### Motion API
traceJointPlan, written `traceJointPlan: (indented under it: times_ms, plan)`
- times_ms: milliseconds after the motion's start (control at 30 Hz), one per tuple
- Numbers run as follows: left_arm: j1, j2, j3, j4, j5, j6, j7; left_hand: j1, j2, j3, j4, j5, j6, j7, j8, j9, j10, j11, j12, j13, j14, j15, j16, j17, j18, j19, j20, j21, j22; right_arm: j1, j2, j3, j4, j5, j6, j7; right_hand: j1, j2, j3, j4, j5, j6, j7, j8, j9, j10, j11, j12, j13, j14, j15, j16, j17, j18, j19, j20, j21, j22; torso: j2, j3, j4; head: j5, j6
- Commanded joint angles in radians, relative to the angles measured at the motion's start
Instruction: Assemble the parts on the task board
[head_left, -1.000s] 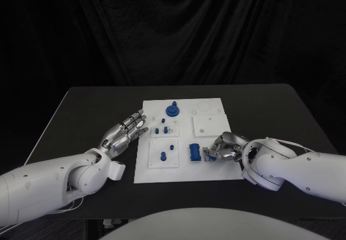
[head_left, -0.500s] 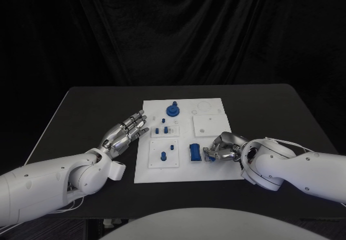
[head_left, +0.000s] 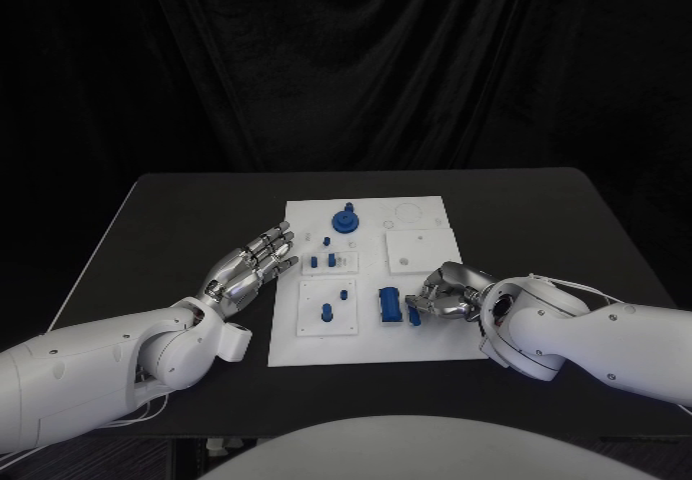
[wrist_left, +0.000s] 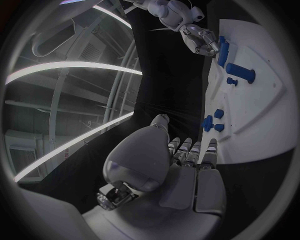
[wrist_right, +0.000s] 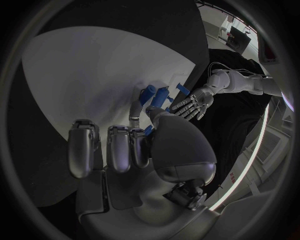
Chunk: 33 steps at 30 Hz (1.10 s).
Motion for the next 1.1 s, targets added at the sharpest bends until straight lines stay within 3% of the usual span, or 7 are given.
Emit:
traceJointPlan:
  times_ms: [33,433,533,633,800,1000,1100]
  plan:
    - [-0.002,0.001,0.001,0.002,-0.002,0.016,0.036,0.011,-0.001,0.007,-0.002,0.007,0.008,0.009,0.007,0.002,0.002,0.004,0.007,0.001,-0.003,0.006,0.007,0.001,0.008,0.002,0.009,0.005,0.001,-0.002,0.005,0.000,-0.006,-0.006,-0.014,-0.007,-0.009,0.001,-0.004,0.010,-0.016,-0.006,-0.006,0.011,0.009,0.106,-0.009,0.003,0.263,0.078,-0.007,-0.003,0.140,-0.001,0.044,-0.009,0.000,0.214,0.000,-0.0001,-0.0001,0.001,0.000]
    - [-0.003,0.001,0.001,0.001,-0.002,0.019,0.034,0.011,-0.002,0.015,-0.010,0.009,0.024,0.025,0.013,0.004,0.002,-0.002,0.007,0.001,-0.002,0.006,0.007,0.002,0.008,0.002,0.009,0.006,0.002,-0.002,0.000,0.000,-0.008,-0.006,-0.042,0.003,-0.175,0.029,-0.110,0.028,-0.204,-0.030,-0.009,0.063,0.067,0.106,-0.012,0.003,0.263,0.079,-0.009,-0.002,0.140,0.000,0.042,-0.011,-0.005,0.212,0.000,-0.0002,0.0003,0.003,0.000]
    - [-0.003,0.000,0.001,0.001,-0.002,0.019,0.034,0.011,-0.002,0.015,-0.010,0.009,0.024,0.025,0.013,0.004,0.002,-0.002,0.007,0.001,-0.002,0.006,0.007,0.002,0.008,0.002,0.009,0.006,0.002,-0.002,-0.014,0.000,0.004,-0.006,-0.071,0.023,-0.175,0.029,-0.110,0.027,-0.204,-0.031,-0.009,0.063,0.067,0.106,-0.012,0.003,0.263,0.079,-0.009,-0.002,0.142,0.000,0.042,-0.011,-0.005,0.212,0.000,-0.0001,0.0004,0.004,0.000]
    - [-0.004,-0.001,0.001,0.002,-0.002,0.019,0.035,0.011,-0.002,0.016,-0.010,0.009,0.025,0.026,0.013,0.005,0.002,-0.002,0.008,0.001,-0.002,0.006,0.007,0.002,0.008,0.002,0.009,0.006,0.001,-0.002,-0.032,0.000,0.021,-0.012,-0.099,0.044,-0.140,0.022,-0.110,0.019,-0.152,-0.041,-0.009,0.065,0.074,0.106,-0.012,0.003,0.263,0.079,-0.010,0.000,0.144,-0.001,0.045,-0.012,0.000,0.214,0.001,0.0001,0.0005,0.004,0.000]
    - [-0.004,-0.005,0.001,0.004,-0.002,0.017,0.036,0.011,-0.002,0.016,-0.010,0.009,0.025,0.026,0.013,0.005,0.002,-0.002,0.008,0.001,-0.002,0.006,0.007,0.002,0.008,0.002,0.009,0.006,0.001,-0.002,-0.085,0.000,0.071,-0.039,-0.134,0.076,-0.115,0.017,-0.111,0.019,-0.124,-0.045,-0.009,0.068,0.080,0.106,-0.013,0.003,0.263,0.079,-0.010,0.000,0.143,-0.003,0.047,-0.012,0.006,0.216,0.000,-0.0001,0.0000,0.007,0.000]
    - [-0.005,-0.008,0.001,0.004,-0.002,0.015,0.037,0.011,-0.002,0.016,-0.010,0.009,0.025,0.026,0.013,0.005,0.002,-0.002,0.008,0.001,-0.002,0.006,0.007,0.002,0.008,0.002,0.009,0.006,0.001,-0.002,-0.142,0.000,0.124,-0.049,-0.114,0.079,-0.097,0.011,-0.111,0.019,-0.106,-0.046,-0.010,0.071,0.083,0.106,-0.013,0.003,0.263,0.080,-0.011,0.001,0.145,-0.004,0.049,-0.012,0.009,0.217,0.000,0.0000,-0.0003,0.007,0.000]
    - [-0.006,-0.007,0.001,0.004,-0.002,0.015,0.037,0.012,-0.002,0.018,-0.012,0.011,0.026,0.027,0.014,0.005,0.002,-0.002,0.008,0.001,-0.002,0.005,0.007,0.002,0.008,0.002,0.009,0.006,0.001,-0.003,-0.162,0.000,0.140,-0.051,-0.082,0.069,-0.057,0.002,-0.106,0.013,-0.058,-0.047,-0.011,0.072,0.088,0.106,-0.014,0.003,0.263,0.079,-0.011,-0.001,0.142,-0.003,0.049,-0.013,0.008,0.217,0.000,-0.0002,-0.0005,0.006,0.000]
